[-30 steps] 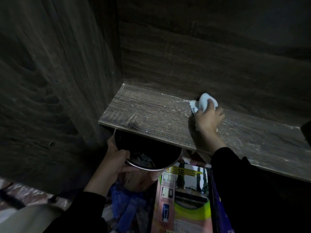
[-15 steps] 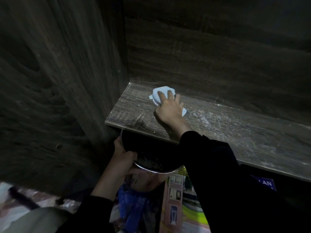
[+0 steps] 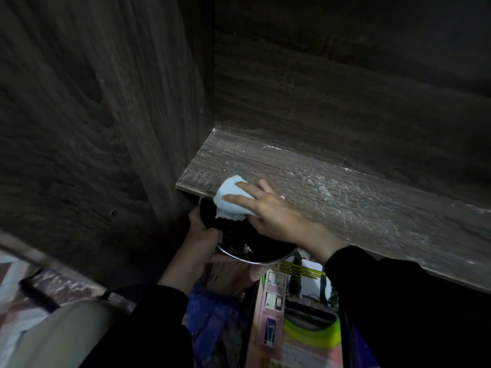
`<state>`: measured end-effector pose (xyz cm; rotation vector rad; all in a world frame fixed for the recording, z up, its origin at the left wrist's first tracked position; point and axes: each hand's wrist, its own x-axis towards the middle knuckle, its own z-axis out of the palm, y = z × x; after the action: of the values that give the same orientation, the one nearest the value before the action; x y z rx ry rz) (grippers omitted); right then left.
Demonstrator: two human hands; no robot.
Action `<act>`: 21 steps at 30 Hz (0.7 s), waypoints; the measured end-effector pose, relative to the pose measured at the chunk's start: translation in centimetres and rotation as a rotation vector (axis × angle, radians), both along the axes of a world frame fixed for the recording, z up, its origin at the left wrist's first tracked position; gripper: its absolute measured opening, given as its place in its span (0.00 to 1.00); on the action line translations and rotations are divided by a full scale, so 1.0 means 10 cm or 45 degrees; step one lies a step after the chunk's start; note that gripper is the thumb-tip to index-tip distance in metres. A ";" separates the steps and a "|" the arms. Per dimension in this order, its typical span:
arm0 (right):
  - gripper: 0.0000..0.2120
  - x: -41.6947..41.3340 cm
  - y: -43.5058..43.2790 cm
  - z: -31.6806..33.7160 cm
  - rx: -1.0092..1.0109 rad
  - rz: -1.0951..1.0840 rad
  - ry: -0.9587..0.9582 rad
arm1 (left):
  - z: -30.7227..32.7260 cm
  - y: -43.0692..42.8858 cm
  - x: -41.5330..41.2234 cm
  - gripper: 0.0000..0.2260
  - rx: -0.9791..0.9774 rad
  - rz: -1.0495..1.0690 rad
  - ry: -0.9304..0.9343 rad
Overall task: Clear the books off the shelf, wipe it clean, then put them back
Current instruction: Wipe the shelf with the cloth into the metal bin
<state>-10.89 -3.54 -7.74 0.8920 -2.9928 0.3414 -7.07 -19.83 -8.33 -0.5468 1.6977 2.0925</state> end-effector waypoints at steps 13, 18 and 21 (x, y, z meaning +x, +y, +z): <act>0.23 0.60 1.23 0.02 -0.966 -1.432 0.363 | -0.06 -0.03 0.00 0.25 -0.016 -0.009 0.027; 0.26 0.64 0.90 -0.18 -0.239 -1.639 0.241 | -0.05 -0.03 0.00 0.23 -0.010 -0.014 0.022; 0.26 0.50 0.43 -0.22 -0.244 -1.572 0.232 | -0.05 -0.02 0.00 0.24 -0.018 -0.005 0.012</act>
<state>-5.93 0.79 -9.89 -0.8850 -2.6242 0.4235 -7.05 -20.07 -8.85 -0.5386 1.7188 2.0847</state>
